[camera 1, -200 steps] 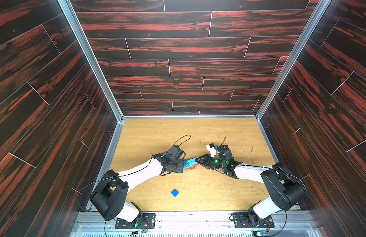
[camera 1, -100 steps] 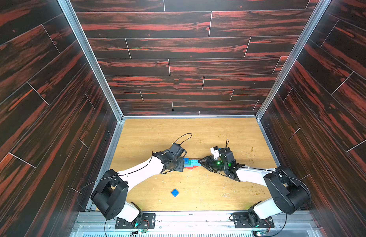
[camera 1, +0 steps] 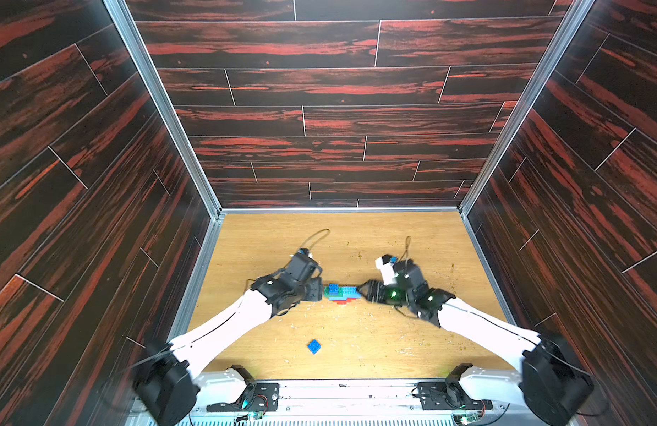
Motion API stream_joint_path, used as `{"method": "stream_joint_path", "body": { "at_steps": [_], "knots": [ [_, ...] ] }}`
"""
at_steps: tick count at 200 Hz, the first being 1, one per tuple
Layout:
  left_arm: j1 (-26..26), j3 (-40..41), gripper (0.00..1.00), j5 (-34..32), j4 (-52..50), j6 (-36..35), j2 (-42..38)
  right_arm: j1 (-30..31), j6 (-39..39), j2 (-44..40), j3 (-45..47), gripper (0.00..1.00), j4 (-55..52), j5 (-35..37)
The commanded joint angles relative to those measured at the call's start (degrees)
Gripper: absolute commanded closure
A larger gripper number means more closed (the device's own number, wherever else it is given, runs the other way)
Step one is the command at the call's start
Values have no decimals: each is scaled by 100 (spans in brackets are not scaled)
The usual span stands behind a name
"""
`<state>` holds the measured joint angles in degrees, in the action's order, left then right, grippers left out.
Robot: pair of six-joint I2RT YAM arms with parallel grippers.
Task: Assemble a heart with lego
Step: Pick up the lego brick from the center of the board.
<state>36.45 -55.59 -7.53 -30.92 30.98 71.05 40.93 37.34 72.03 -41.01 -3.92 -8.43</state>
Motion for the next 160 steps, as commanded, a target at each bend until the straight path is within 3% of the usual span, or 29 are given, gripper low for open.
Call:
{"method": "stream_joint_path", "body": {
  "at_steps": [1, 36, 55, 101, 125, 160],
  "knots": [
    [-306, 162, 34, -401, -470, 368, -337, 981, -1022, 14, -105, 33, -1054, 586],
    [-840, 558, 33, -668, -569, 913, -944, 2780, -1684, 953, -691, 27, -977, 815],
    [-990, 670, 32, -861, -727, 1105, -1180, 3281, -1702, 1726, -1187, 25, -1080, 1153],
    [-1225, 965, 32, -1026, -804, 1335, -1700, 3475, -1589, 2708, -1799, 23, -1028, 1740],
    [-1302, 989, 32, -1022, -845, 1310, -1700, 3494, -1650, 3091, -2069, 27, -962, 1529],
    [-1341, 1087, 32, -882, -759, 1281, -1739, 3501, -1560, 3424, -2338, 36, -1217, 1848]
  ]
}}
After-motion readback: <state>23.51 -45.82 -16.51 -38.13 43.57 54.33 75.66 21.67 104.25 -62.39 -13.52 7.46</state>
